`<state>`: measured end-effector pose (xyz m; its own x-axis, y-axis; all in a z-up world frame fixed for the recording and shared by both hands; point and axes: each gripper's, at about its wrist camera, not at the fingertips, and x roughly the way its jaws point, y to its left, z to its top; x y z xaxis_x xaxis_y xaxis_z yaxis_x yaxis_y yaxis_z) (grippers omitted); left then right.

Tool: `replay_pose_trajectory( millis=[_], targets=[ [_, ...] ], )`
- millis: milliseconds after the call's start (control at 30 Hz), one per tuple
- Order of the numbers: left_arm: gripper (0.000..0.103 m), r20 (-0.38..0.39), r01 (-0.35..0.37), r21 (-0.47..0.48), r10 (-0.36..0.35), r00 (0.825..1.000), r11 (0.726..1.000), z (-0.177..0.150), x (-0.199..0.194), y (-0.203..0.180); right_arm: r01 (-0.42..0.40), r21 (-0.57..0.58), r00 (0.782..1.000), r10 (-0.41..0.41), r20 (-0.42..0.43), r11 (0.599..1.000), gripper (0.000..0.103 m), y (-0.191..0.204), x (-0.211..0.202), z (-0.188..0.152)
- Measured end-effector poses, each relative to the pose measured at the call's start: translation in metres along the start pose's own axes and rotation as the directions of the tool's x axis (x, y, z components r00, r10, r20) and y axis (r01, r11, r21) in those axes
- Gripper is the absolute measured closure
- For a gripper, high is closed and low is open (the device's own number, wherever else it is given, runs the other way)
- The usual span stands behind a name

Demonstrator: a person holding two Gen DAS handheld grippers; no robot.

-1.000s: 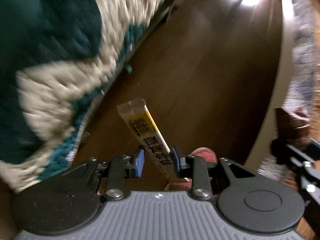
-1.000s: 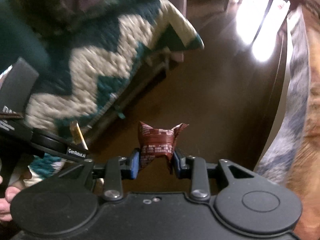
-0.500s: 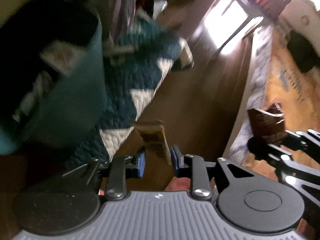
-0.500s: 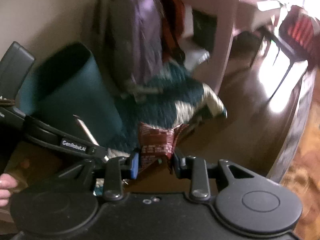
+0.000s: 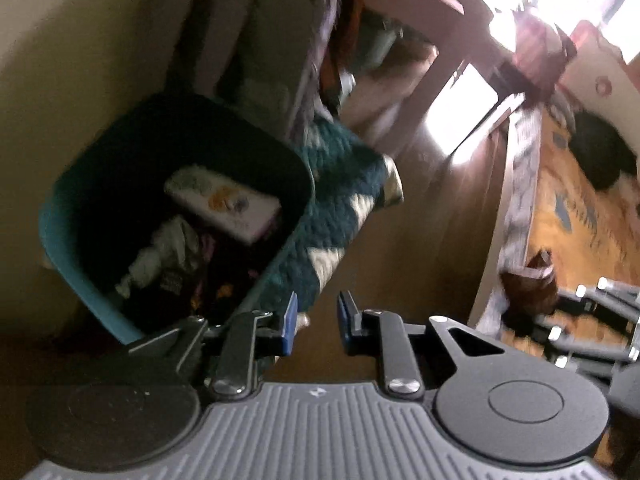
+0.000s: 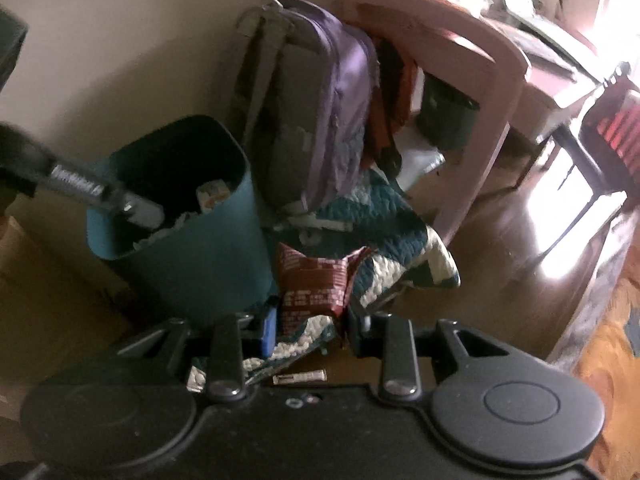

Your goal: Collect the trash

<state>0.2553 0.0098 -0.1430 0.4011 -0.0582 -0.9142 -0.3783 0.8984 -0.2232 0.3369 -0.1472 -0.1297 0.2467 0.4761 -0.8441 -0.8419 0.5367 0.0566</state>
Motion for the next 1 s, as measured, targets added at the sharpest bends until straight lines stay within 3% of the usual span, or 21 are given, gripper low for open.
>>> replay_pose_trajectory(
  millis=[133,267,367,400,433,500,600,667,733,833,1000],
  targets=[
    [0.082,-0.107,0.028,0.077,-0.020,0.994,0.997,-0.029,0.041,-0.025,0.006,0.062,1.000,-0.004,-0.030,0.998,0.070,-0.018,0.010,-0.025],
    [0.078,-0.187,0.027,0.162,0.004,0.982,0.986,-0.056,0.114,-0.057,0.011,0.098,0.998,-0.005,-0.060,0.995,0.070,-0.039,0.038,-0.059],
    [0.049,-0.209,0.022,0.224,0.026,0.978,0.974,-0.072,0.174,-0.077,0.003,0.144,0.997,0.009,-0.080,0.990,0.070,-0.063,0.066,-0.090],
    [0.032,-0.210,0.029,0.247,0.024,0.977,0.969,-0.077,0.194,-0.083,0.002,0.158,0.996,0.013,-0.089,0.987,0.070,-0.070,0.075,-0.100],
    [0.028,-0.207,0.026,0.274,0.033,0.978,0.961,-0.083,0.214,-0.089,-0.001,0.173,0.995,0.018,-0.095,0.985,0.070,-0.080,0.088,-0.113],
    [0.027,-0.209,0.042,0.344,0.033,0.977,0.938,-0.096,0.254,-0.101,-0.004,0.201,0.994,0.025,-0.105,0.980,0.070,-0.096,0.111,-0.138],
    [0.027,-0.181,0.004,0.507,0.102,0.978,0.862,-0.126,0.327,-0.121,0.007,0.253,0.992,0.025,-0.124,0.968,0.070,-0.120,0.154,-0.181],
    [0.027,-0.163,-0.022,0.568,0.139,0.977,0.823,-0.144,0.373,-0.125,0.012,0.295,0.991,0.028,-0.132,0.955,0.070,-0.134,0.186,-0.210],
    [0.027,-0.163,-0.037,0.594,0.166,0.973,0.804,-0.160,0.417,-0.124,0.018,0.328,0.990,0.030,-0.138,0.945,0.070,-0.144,0.216,-0.237],
    [0.027,-0.177,-0.059,0.577,0.195,0.965,0.815,-0.174,0.477,-0.115,0.016,0.347,0.988,0.039,-0.149,0.938,0.070,-0.152,0.259,-0.268],
    [0.027,-0.191,-0.111,0.472,0.224,0.956,0.875,-0.175,0.556,-0.085,0.003,0.350,0.982,0.062,-0.176,0.937,0.070,-0.159,0.327,-0.304]
  ],
)
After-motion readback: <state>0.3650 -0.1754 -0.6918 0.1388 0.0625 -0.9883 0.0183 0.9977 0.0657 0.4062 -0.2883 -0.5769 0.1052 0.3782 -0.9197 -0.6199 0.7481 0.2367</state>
